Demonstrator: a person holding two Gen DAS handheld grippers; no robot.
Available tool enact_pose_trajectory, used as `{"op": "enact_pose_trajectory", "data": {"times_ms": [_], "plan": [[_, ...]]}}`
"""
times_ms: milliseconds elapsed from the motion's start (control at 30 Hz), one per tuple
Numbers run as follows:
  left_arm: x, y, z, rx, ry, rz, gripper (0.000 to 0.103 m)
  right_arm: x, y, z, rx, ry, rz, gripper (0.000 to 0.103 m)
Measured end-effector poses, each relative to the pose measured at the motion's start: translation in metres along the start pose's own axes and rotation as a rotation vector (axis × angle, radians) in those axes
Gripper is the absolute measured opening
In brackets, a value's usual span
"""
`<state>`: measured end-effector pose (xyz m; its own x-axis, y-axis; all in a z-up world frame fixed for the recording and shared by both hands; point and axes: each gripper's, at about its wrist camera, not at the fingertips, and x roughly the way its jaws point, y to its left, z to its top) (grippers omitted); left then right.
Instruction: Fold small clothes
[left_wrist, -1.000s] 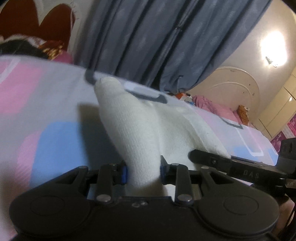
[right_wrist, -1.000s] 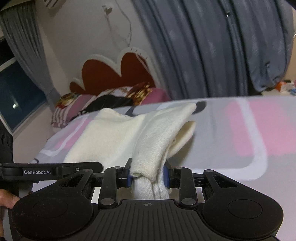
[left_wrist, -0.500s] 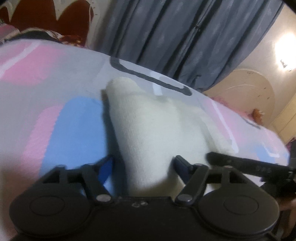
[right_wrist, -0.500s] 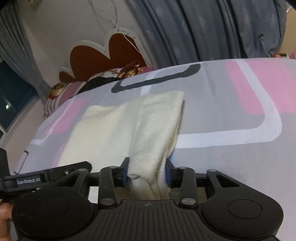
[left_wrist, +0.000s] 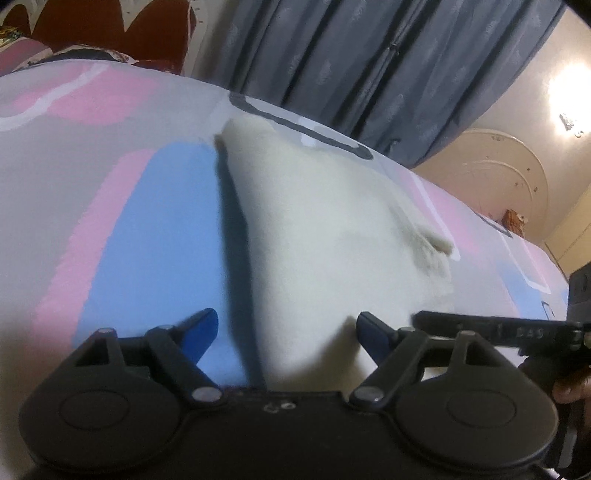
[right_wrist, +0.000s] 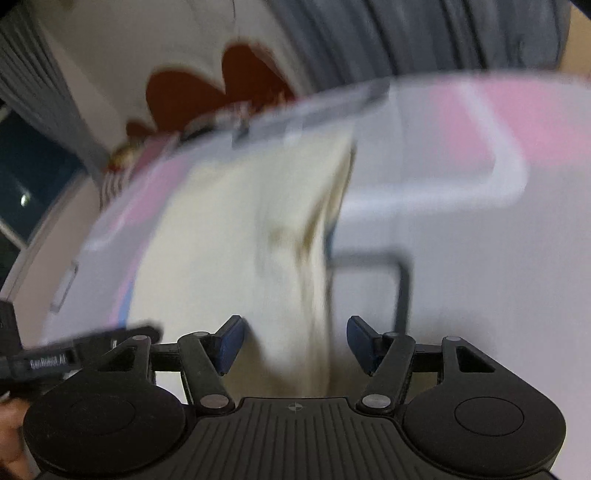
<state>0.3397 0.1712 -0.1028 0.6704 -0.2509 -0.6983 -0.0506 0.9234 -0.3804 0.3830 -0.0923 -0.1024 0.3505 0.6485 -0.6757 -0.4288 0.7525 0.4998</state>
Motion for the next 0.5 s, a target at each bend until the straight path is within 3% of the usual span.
{"op": "enact_pose_trajectory", "data": {"times_ms": [33, 100, 133, 167, 200, 233, 400, 500], "plan": [[0.0, -0.002, -0.001, -0.006, 0.007, -0.027, 0.069, -0.001, 0.002, -0.003, 0.0, 0.003, 0.003, 0.062], [0.003, -0.005, -0.003, -0.026, 0.047, -0.1, 0.047, 0.0, 0.001, -0.004, 0.052, 0.018, 0.043, 0.044], [0.003, -0.006, -0.005, -0.026, 0.054, -0.105, 0.047, 0.002, -0.001, -0.005, 0.075, 0.029, 0.061, 0.031], [0.005, -0.007, -0.005, -0.014, 0.055, -0.1, 0.044, 0.002, -0.003, -0.006, 0.093, 0.026, 0.068, 0.029], [0.005, -0.008, -0.003, -0.009, 0.054, -0.095, 0.027, 0.002, -0.006, -0.007, 0.118, 0.024, 0.079, 0.024], [0.002, -0.007, -0.001, -0.026, 0.047, -0.105, 0.023, 0.002, -0.01, -0.006, 0.149, 0.024, 0.093, 0.021], [-0.023, 0.001, 0.004, -0.013, -0.003, -0.104, 0.021, -0.016, 0.003, -0.004, 0.198, -0.011, 0.174, 0.018], [-0.009, 0.012, -0.006, -0.023, 0.084, -0.053, 0.033, 0.0, 0.003, -0.009, 0.141, 0.044, 0.066, 0.019]]}}
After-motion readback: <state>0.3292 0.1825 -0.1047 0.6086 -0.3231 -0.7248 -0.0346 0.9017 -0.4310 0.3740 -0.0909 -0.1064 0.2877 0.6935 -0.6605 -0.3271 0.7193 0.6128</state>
